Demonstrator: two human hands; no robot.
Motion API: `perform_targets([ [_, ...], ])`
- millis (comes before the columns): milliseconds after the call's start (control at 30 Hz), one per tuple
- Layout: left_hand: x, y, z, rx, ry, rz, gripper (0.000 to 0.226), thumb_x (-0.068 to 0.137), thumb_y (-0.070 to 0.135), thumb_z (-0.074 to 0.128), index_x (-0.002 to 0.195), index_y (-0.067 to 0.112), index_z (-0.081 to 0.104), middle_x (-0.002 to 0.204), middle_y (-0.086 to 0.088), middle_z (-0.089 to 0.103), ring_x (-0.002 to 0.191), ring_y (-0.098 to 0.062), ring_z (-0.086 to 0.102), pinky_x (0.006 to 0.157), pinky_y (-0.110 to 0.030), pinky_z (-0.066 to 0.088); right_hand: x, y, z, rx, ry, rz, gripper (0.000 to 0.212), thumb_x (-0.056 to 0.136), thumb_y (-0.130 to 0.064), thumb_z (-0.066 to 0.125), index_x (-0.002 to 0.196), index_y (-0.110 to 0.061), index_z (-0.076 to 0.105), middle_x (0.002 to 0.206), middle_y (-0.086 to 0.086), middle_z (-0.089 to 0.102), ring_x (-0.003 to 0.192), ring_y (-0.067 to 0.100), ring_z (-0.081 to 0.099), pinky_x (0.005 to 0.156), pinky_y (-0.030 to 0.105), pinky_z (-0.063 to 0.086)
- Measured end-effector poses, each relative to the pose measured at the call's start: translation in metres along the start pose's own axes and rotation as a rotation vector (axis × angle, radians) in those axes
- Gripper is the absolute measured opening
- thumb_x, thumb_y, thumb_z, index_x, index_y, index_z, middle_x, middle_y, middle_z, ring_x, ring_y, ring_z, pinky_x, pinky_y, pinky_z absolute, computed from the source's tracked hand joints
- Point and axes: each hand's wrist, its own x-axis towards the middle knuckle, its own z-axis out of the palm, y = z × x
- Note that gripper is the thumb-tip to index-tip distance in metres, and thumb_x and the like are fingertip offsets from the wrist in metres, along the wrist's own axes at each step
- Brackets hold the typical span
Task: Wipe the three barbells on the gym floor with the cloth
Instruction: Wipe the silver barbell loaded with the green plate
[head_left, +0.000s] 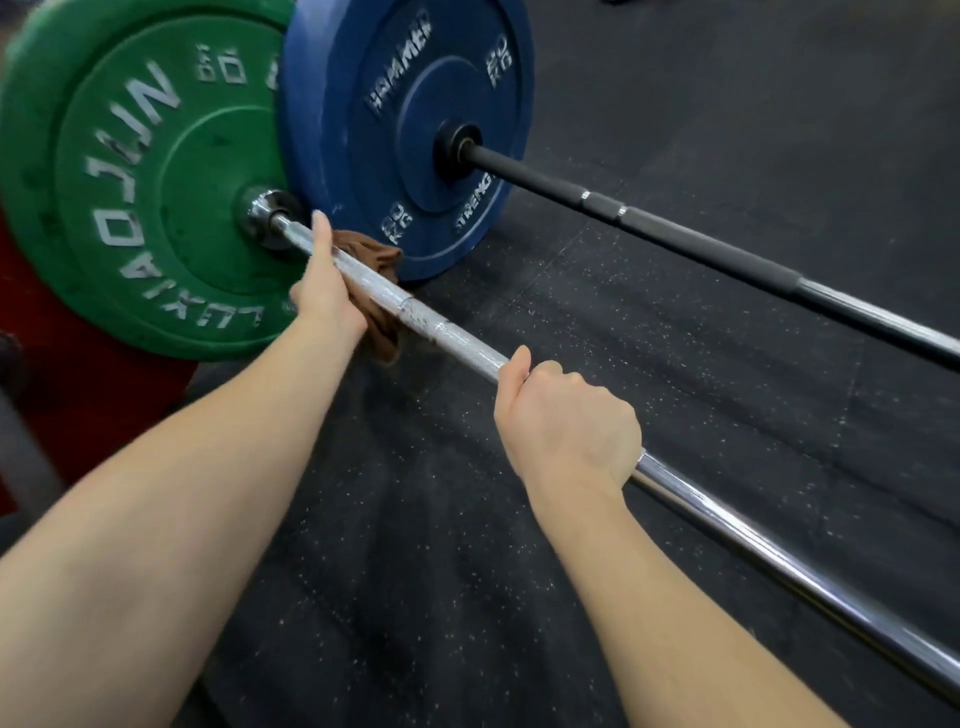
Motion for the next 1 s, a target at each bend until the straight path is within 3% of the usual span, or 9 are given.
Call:
perform_targets([
  [67, 0.031, 0.005, -0.006, 0.002, -0.022, -0.024, 0.116, 0.041, 0.077, 0.091, 0.130, 0.010, 0.061, 0.115, -0.021, 0.074, 0.091, -0.045, 0.075, 0.080, -0.073, 0.054, 0.001, 0.001, 0.002, -0.009, -0.004, -0.002, 0.052, 0.107, -0.047, 0.014, 0.080, -0.016, 0.047, 0.056, 0.000, 0.035, 0.045, 0.020, 0.027, 0.048, 0.030, 0.017],
  [200, 0.012, 0.000, -0.002, 0.011, -0.056, 0.045, 0.106, 0.056, 0.077, 0.081, 0.133, 0.007, 0.059, 0.113, -0.024, 0.073, 0.092, -0.046, 0.074, 0.079, -0.069, 0.056, 0.002, 0.001, 0.002, -0.013, -0.014, -0.005, 0.053, 0.107, -0.047, 0.014, 0.081, -0.016, 0.047, 0.058, -0.001, 0.037, 0.045, 0.021, 0.026, 0.047, 0.031, 0.018],
  [367, -0.042, -0.013, 0.009, 0.015, -0.084, 0.035, 0.074, 0.084, 0.074, 0.063, 0.105, 0.004, 0.064, 0.098, -0.024, 0.076, 0.082, -0.037, 0.076, 0.071, -0.049, 0.062, 0.001, 0.001, 0.002, -0.015, -0.010, -0.013, 0.052, 0.107, -0.046, 0.013, 0.082, -0.017, 0.048, 0.061, -0.001, 0.040, 0.047, 0.023, 0.028, 0.047, 0.030, 0.018],
  [467, -0.075, -0.042, 0.007, 0.084, -0.066, -0.032, 0.080, 0.082, 0.079, 0.060, 0.112, 0.005, 0.068, 0.102, -0.018, 0.077, 0.084, -0.032, 0.075, 0.064, -0.037, 0.060, 0.000, 0.001, 0.000, -0.006, 0.004, -0.008, 0.056, 0.107, -0.046, 0.014, 0.085, -0.017, 0.056, 0.063, 0.000, 0.046, 0.051, 0.025, 0.035, 0.047, 0.030, 0.017],
  [633, -0.101, -0.055, 0.001, 0.075, -0.049, -0.061, 0.074, 0.084, 0.080, 0.056, 0.114, 0.014, 0.068, 0.097, -0.004, 0.077, 0.084, -0.020, 0.075, 0.088, -0.042, 0.060, -0.002, 0.000, -0.002, 0.011, 0.044, -0.027, 0.059, 0.108, -0.045, 0.017, 0.094, -0.015, 0.066, 0.079, 0.004, 0.070, 0.057, 0.028, 0.041, 0.049, 0.033, 0.018],
  [733, -0.093, -0.040, 0.002, -0.071, -0.202, -0.127, 0.085, 0.080, 0.089, 0.047, 0.109, 0.012, 0.067, 0.072, -0.007, 0.070, 0.058, -0.020, 0.068, 0.072, -0.035, 0.059, -0.003, 0.001, -0.002, 0.022, 0.043, -0.042, 0.059, 0.108, -0.045, 0.016, 0.094, -0.015, 0.064, 0.075, 0.004, 0.067, 0.058, 0.028, 0.043, 0.051, 0.033, 0.022],
  [800, -0.082, -0.032, 0.003, -0.118, -0.271, -0.135, 0.098, 0.071, 0.099, 0.035, 0.106, 0.013, 0.066, 0.068, -0.006, 0.064, 0.056, -0.020, 0.064, 0.063, -0.030, 0.055, -0.002, 0.002, 0.000, 0.025, 0.055, -0.043, 0.058, 0.108, -0.045, 0.016, 0.090, -0.015, 0.062, 0.075, 0.004, 0.066, 0.057, 0.028, 0.042, 0.050, 0.033, 0.021],
  [900, -0.066, -0.025, 0.004, -0.148, -0.229, -0.157, 0.098, 0.060, 0.106, 0.034, 0.085, 0.019, 0.070, 0.076, -0.001, 0.066, 0.070, -0.022, 0.065, 0.080, -0.036, 0.057, -0.001, 0.002, 0.003, 0.023, 0.066, -0.039, 0.052, 0.108, -0.045, 0.016, 0.082, -0.017, 0.051, 0.064, 0.001, 0.051, 0.050, 0.025, 0.034, 0.048, 0.031, 0.017],
  [1000, -0.066, -0.029, 0.005, -0.153, -0.275, -0.103, 0.090, 0.067, 0.102, 0.035, 0.071, 0.019, 0.068, 0.079, -0.002, 0.066, 0.077, -0.025, 0.066, 0.091, -0.043, 0.055, 0.001, 0.001, 0.007, 0.011, 0.069, -0.037, 0.051, 0.107, -0.045, 0.015, 0.081, -0.017, 0.049, 0.064, 0.001, 0.048, 0.050, 0.025, 0.035, 0.047, 0.031, 0.018],
])
